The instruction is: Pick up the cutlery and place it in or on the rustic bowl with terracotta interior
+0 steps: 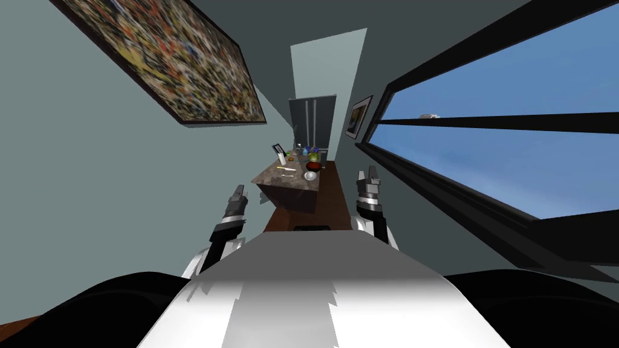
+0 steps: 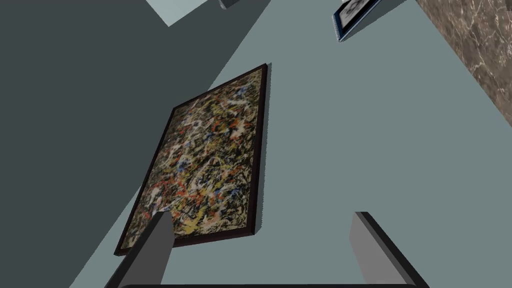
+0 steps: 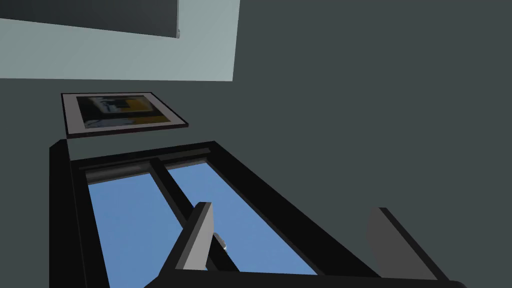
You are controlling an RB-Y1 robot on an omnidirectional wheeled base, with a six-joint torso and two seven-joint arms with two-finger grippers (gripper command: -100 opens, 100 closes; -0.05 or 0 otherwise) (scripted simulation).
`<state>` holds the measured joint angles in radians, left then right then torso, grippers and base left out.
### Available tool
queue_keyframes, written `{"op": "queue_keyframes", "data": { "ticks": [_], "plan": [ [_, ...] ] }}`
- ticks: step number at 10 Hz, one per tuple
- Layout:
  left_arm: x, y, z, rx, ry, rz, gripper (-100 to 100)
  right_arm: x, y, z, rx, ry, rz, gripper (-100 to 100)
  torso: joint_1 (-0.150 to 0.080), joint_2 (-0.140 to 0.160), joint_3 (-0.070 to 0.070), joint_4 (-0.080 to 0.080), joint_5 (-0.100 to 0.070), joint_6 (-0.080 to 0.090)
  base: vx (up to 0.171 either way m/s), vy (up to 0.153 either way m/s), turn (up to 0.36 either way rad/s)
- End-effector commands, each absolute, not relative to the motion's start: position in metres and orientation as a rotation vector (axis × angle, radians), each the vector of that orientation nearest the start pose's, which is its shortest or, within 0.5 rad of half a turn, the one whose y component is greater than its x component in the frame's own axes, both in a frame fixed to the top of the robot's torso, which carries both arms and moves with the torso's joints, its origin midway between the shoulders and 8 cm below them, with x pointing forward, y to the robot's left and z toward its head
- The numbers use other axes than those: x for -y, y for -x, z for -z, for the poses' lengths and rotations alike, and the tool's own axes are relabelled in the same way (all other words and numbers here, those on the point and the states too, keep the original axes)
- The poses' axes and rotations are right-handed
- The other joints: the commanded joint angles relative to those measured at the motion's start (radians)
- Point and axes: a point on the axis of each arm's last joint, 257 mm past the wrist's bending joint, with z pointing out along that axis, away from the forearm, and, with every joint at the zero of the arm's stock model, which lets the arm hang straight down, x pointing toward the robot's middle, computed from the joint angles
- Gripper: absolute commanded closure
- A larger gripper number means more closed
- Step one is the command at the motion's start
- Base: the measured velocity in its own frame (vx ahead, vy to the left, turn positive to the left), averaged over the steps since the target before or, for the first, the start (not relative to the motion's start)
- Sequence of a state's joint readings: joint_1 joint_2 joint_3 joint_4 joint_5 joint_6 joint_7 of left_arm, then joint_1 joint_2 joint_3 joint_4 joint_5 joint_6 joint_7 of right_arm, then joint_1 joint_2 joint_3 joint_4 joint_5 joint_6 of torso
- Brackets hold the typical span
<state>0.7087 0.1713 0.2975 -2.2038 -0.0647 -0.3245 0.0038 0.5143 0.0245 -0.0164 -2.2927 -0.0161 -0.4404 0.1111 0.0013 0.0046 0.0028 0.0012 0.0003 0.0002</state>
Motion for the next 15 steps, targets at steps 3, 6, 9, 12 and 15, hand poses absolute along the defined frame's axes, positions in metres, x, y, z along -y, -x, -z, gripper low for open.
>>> {"op": "queue_keyframes", "data": {
  "ticks": [3,6,9,12,15],
  "plan": [
    [-0.465,-0.293,0.131,-1.095,0.932,0.612,-100,0.292,-0.348,-0.014,-0.651,-0.688,-1.174,0,0.001,0.001,0.000,0.000,0.000,-0.001,-0.081,-0.006,-0.263],
    [-0.508,-0.261,0.163,-1.137,1.055,0.483,-100,0.292,-0.348,-0.014,-0.651,-0.688,-1.174,0,0.001,-0.002,-0.001,0.000,0.000,0.000,-0.049,-0.016,-0.293],
    [-0.533,-0.239,0.184,-1.160,1.137,0.404,-100,0.293,-0.348,-0.014,-0.651,-0.688,-1.174,0,0.001,-0.003,-0.002,-0.001,0.000,-0.001,-0.027,-0.014,-0.130],
    [-0.555,-0.216,0.201,-1.176,1.212,0.328,-100,0.292,-0.348,-0.014,-0.651,-0.688,-1.174,0,0.000,-0.004,-0.002,-0.001,0.000,0.000,-0.013,-0.016,-0.231],
    [-0.594,-0.165,0.229,-1.192,1.347,0.183,-100,0.293,-0.348,-0.014,-0.651,-0.688,-1.174,0,0.001,-0.005,-0.003,-0.001,0.000,-0.001,0.000,-0.020,-0.256]
  ]
}}
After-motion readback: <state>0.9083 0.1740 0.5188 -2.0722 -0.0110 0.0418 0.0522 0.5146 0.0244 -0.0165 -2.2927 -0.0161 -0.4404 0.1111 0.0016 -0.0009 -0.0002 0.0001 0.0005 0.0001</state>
